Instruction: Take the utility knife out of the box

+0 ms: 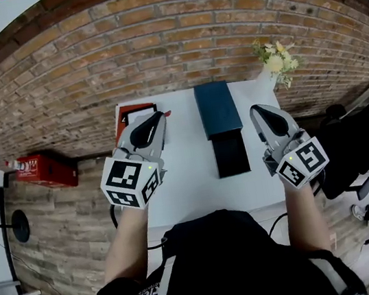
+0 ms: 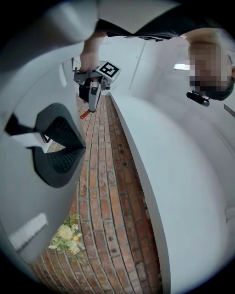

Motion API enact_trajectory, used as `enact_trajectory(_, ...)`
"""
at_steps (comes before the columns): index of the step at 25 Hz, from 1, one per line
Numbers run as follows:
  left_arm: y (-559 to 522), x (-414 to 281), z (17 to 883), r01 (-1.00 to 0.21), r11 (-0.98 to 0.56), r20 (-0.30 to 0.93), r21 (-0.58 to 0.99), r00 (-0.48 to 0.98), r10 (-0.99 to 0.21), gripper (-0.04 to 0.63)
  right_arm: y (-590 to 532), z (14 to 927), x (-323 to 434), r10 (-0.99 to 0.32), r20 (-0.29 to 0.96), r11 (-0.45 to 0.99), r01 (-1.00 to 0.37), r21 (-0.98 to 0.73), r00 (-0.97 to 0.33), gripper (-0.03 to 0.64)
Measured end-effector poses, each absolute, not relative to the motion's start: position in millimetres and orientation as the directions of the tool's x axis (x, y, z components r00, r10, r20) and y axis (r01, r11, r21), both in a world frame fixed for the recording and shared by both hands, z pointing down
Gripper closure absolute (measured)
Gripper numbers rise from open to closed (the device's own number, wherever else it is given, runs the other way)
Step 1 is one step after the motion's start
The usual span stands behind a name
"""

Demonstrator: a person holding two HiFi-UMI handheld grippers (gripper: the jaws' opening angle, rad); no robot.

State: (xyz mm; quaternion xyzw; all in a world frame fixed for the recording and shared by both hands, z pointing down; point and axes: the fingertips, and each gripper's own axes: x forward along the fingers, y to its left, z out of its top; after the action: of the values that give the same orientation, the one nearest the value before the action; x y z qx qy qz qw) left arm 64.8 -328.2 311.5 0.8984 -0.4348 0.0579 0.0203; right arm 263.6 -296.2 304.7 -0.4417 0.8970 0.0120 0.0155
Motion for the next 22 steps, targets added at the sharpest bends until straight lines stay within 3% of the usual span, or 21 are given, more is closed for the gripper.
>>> enact_trajectory(5,-329,50,323,-0.806,-0.592,0.095,0.015,0.591,-0.801,0.58,-277,319,264,-0.828,-0.046,0.559,-0.829,0.003,-0.558,0.618)
enact_trajectory(12,-324,42,364,-0.826,-0.559,0.151,0.078,0.564,-0.812,0.578,-276,351,277,-0.853,0.03,0.522,-0.853,-0.008,-0.522,0.618)
enact_trajectory(22,-326,35,367,-0.839,-0.54,0.164,0.064,0.543,-0.824,0.578,-287,354,262,-0.82,0.06,0.571,-0.821,0.016,-0.569,0.618)
